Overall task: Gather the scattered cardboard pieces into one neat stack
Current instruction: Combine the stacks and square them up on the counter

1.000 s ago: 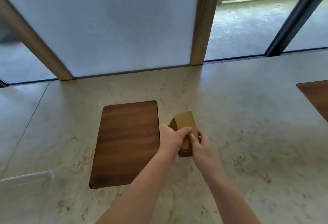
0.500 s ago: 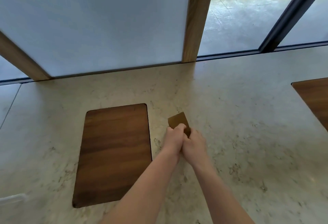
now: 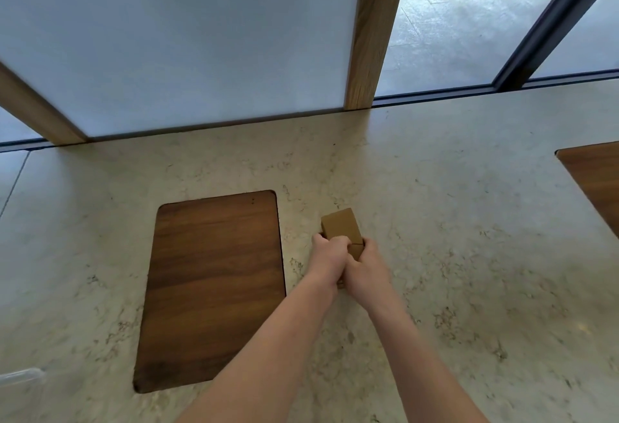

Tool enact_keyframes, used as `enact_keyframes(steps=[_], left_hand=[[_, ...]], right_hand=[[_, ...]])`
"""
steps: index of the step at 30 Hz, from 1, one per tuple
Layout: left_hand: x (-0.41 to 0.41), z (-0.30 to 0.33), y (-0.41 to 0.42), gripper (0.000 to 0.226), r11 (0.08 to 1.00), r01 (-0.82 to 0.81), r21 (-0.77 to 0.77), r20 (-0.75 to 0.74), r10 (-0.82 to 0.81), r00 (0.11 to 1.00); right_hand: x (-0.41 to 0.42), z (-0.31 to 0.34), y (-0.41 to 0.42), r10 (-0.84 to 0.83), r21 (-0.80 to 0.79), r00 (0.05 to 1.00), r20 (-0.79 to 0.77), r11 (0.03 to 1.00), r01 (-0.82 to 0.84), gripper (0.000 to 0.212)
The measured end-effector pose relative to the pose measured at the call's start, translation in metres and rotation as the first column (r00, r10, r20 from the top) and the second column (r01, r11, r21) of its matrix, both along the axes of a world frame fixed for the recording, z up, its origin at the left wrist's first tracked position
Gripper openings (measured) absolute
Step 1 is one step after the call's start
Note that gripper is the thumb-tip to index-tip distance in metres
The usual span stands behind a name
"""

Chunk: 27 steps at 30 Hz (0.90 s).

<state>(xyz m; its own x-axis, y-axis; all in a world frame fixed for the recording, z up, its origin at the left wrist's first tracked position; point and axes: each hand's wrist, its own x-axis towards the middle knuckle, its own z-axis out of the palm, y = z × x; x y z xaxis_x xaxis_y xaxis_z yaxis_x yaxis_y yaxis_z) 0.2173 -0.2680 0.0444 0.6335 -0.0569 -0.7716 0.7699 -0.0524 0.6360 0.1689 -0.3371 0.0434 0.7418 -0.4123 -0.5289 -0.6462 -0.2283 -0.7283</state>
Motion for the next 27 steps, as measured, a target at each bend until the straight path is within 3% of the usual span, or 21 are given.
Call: enact_keyframes(steps=[2,5,7,11,18,22,27], left_hand=[[-0.002,0.000,0.003,0.039,1.000,-0.014,-0.024,-0.033,0.013,0.999],[-0.006,-0.001,0.011,0.050,0.999,-0.004,-0.050,-0.094,-0.001,0.996],[-0.005,-0.003,0.016,0.050,0.997,0.011,-0.079,-0.129,-0.021,0.991],[0.003,-0.007,0.024,0.044,0.990,0.089,-0.111,-0.148,-0.105,0.983],[0.005,-0.014,0.038,0.041,0.978,0.171,-0.122,-0.187,-0.191,0.964],[-0.037,-0.019,0.060,0.039,0.984,0.002,-0.179,-0.254,-0.049,0.966],[-0.125,-0.021,0.103,0.027,0.919,-0.306,-0.249,-0.356,0.207,0.911]], right_hand=[[0.000,-0.001,-0.002,-0.019,0.060,1.000,-0.012,0.998,0.020,0.036],[0.001,-0.001,-0.010,-0.075,0.219,0.994,-0.084,0.972,0.091,0.075],[0.004,-0.003,-0.018,-0.080,0.273,0.985,-0.153,0.955,0.120,0.090],[0.010,-0.008,-0.032,0.022,0.337,0.982,-0.188,0.940,0.044,0.067],[0.012,-0.013,-0.044,0.230,0.338,0.949,-0.216,0.929,-0.148,0.079],[-0.002,-0.015,-0.038,0.443,0.325,0.859,-0.258,0.877,-0.354,0.101],[-0.035,-0.015,0.001,0.726,0.342,0.615,-0.307,0.687,-0.641,0.104]])
